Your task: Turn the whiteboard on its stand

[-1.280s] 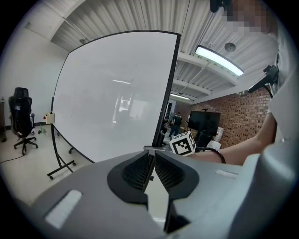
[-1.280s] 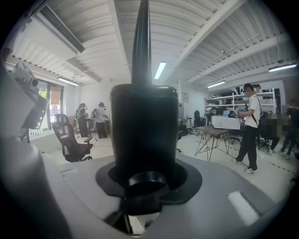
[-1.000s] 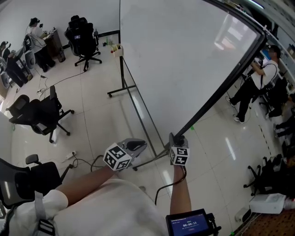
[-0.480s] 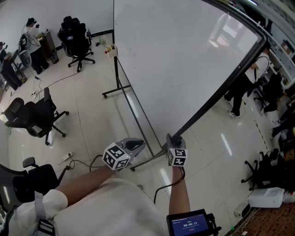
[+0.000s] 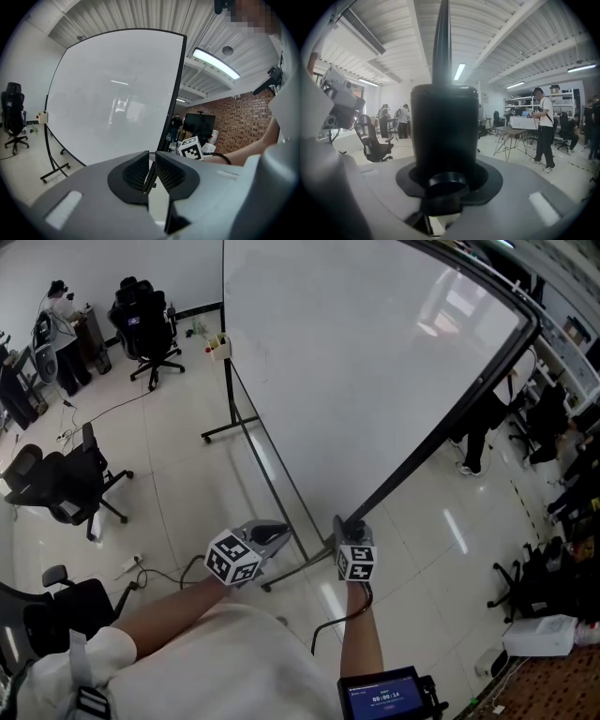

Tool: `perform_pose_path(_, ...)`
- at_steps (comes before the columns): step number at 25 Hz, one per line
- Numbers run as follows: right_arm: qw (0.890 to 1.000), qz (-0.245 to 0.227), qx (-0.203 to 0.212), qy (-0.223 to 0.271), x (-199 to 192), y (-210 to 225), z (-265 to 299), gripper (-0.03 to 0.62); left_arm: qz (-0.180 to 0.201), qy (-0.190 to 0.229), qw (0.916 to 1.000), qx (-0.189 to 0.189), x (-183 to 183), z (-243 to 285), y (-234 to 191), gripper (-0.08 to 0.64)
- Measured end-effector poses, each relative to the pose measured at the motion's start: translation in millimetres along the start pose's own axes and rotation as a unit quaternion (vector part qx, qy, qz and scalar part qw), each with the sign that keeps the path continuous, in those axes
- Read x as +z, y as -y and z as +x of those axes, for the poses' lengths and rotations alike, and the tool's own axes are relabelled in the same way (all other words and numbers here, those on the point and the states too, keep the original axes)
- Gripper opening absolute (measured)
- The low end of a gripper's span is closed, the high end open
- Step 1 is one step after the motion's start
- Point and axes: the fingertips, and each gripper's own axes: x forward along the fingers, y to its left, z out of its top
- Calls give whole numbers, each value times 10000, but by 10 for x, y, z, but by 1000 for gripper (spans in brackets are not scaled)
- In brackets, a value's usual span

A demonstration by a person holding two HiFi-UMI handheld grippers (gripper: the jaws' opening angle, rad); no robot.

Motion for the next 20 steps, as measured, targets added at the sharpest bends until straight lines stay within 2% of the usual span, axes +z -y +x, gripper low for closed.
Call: perform_pose_path(20,10000,14,-34,14,-125,103,-300,150,68,-59,9995,-287,-14,203,184,60)
